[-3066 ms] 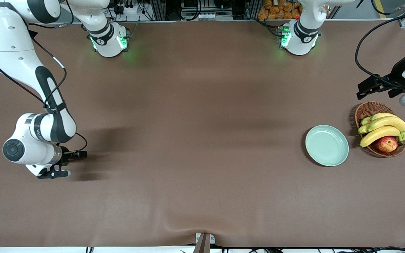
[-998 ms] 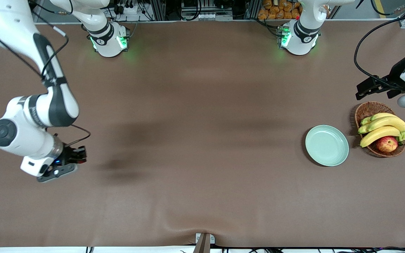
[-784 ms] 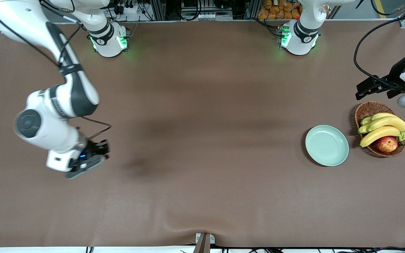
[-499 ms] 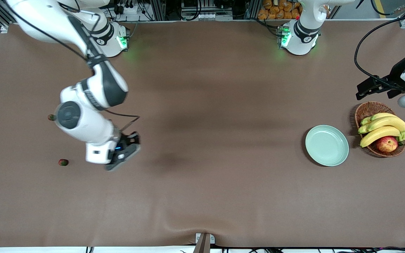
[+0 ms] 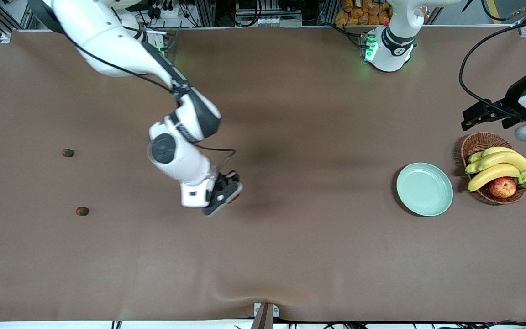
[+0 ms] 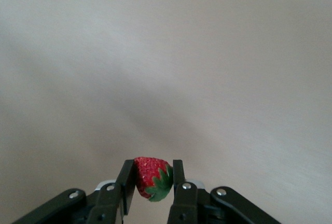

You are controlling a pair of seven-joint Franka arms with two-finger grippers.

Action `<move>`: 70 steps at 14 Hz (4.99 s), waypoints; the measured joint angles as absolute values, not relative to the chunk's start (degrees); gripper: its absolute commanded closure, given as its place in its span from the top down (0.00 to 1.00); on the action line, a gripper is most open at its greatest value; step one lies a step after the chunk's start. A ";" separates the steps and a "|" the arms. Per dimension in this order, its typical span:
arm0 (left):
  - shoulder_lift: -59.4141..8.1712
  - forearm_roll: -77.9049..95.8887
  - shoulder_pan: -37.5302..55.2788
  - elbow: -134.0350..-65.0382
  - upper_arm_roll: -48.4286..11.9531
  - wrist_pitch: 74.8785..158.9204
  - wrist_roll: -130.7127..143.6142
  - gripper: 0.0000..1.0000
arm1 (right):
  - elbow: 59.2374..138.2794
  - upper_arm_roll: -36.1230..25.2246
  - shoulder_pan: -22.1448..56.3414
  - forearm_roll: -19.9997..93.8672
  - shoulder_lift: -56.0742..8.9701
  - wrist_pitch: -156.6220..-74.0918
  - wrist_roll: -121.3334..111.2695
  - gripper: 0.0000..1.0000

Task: Collect all strawberries into plate
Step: 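Carry the strawberry with the right gripper toward the table middle, then release the strawberry with the right gripper while the left gripper reaches it, then lower the left gripper onto the strawberry and grasp it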

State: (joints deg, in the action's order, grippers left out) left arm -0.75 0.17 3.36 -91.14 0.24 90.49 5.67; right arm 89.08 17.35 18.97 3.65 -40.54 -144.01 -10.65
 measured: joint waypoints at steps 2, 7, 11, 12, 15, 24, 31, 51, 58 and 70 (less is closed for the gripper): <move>-1.05 0.17 3.42 -91.16 0.23 90.49 5.67 1.00 | 89.02 17.30 22.73 3.65 -42.77 -149.10 -6.63 0.00; -1.59 0.17 3.58 -91.15 0.14 90.49 5.67 1.00 | 88.96 17.18 29.19 3.65 -47.93 -156.86 0.87 0.00; -1.82 0.17 3.61 -91.16 0.11 90.50 5.67 1.00 | 88.95 16.82 31.95 3.67 -51.00 -162.55 4.44 1.00; -1.86 0.19 3.61 -91.16 0.11 90.49 5.67 1.00 | 88.93 16.73 31.97 3.67 -51.40 -163.02 4.58 1.00; -1.97 0.29 3.62 -91.16 0.10 90.49 5.67 1.00 | 87.68 15.51 31.63 3.66 -51.02 -163.00 4.67 1.00; -7.25 2.37 10.80 -88.74 -0.22 92.32 9.13 1.00 | 85.41 14.18 16.56 3.59 -36.49 -136.15 -3.20 1.00; -14.21 2.38 20.50 -88.48 -0.33 96.89 17.13 1.00 | 87.73 13.50 -5.65 3.49 -34.11 -125.55 -20.47 1.00; -37.27 5.13 37.58 -86.14 -0.47 123.79 26.17 1.00 | 88.32 11.04 -16.27 -7.32 -38.78 -130.21 -24.83 1.00; -41.84 5.13 39.15 -86.30 -0.19 128.04 27.88 0.97 | 88.37 7.71 -16.31 -7.82 -42.39 -131.67 -24.83 1.00; -43.82 5.13 39.40 -89.28 -0.24 131.55 27.88 0.86 | 89.61 7.52 -16.30 -7.88 -42.41 -126.14 -24.83 1.00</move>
